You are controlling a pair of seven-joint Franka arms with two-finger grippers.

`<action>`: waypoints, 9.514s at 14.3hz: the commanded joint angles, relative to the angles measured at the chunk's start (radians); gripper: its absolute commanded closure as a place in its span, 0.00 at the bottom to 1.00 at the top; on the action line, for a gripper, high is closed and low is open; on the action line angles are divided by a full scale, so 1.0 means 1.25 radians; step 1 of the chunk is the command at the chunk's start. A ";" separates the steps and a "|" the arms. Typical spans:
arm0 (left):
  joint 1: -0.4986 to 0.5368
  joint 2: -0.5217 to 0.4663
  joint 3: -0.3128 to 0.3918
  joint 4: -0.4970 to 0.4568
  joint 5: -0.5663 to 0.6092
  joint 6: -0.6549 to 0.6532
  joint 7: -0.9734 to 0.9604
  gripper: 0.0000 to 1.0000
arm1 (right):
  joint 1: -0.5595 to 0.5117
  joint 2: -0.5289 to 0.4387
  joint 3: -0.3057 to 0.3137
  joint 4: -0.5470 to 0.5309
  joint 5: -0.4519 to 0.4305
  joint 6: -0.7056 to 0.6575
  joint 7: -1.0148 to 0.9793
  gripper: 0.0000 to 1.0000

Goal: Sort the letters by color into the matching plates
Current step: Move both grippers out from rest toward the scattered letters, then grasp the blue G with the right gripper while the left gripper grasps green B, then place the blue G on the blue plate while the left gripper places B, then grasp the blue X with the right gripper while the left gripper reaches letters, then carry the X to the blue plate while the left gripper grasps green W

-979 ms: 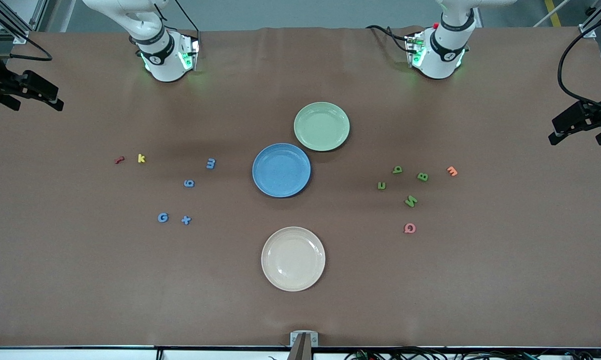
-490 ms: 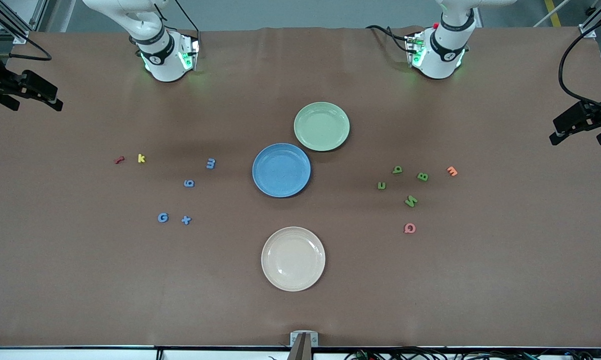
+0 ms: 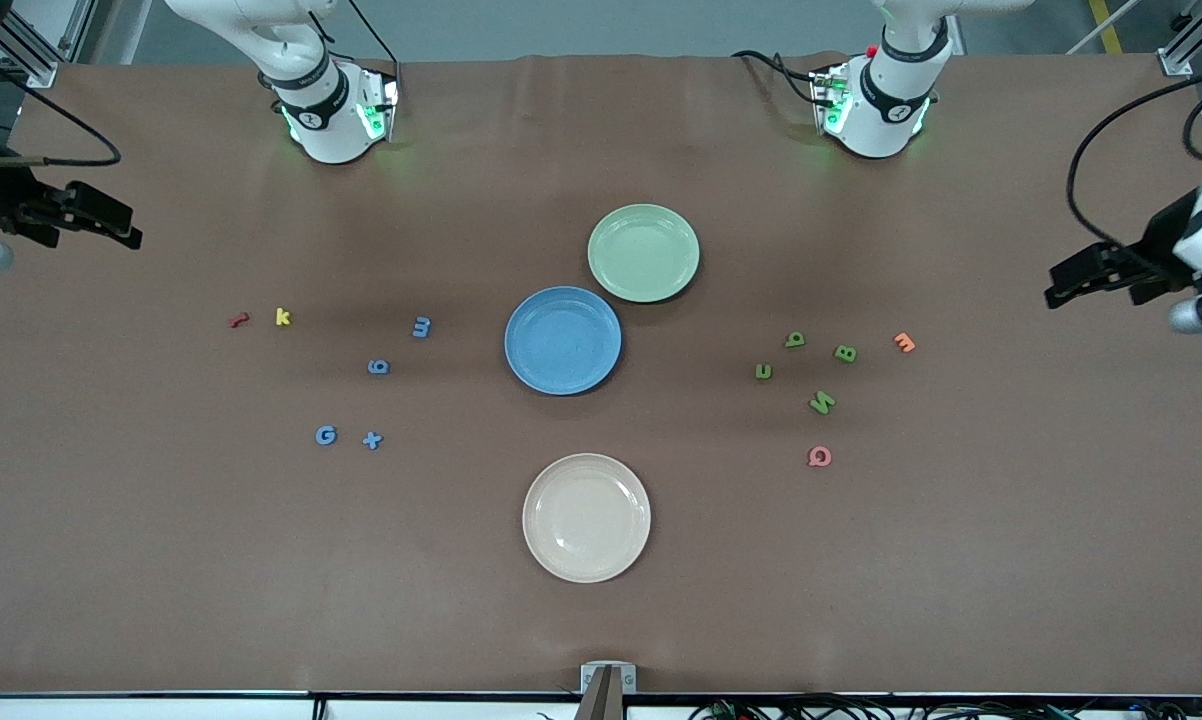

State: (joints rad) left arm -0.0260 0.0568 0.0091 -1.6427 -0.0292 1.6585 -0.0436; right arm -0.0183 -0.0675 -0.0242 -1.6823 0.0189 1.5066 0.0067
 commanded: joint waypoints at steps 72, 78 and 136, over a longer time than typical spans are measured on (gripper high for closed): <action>-0.149 0.197 -0.463 -0.379 0.084 0.466 -0.609 0.74 | 0.637 0.539 0.018 -0.096 0.124 0.775 1.035 0.98; -0.255 0.294 -0.459 -0.381 0.101 0.579 -0.744 0.74 | 0.638 0.584 0.018 -0.038 0.125 0.775 1.059 0.08; 0.232 0.464 -0.455 -0.303 0.525 0.671 -0.549 0.43 | 0.194 0.528 0.017 -0.137 0.011 0.702 0.393 0.97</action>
State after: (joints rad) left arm 0.2515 0.6245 -0.5556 -2.0305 0.6062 2.4922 -0.7327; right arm 0.2194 0.6156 -0.0117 -1.8717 0.0328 2.4590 0.4682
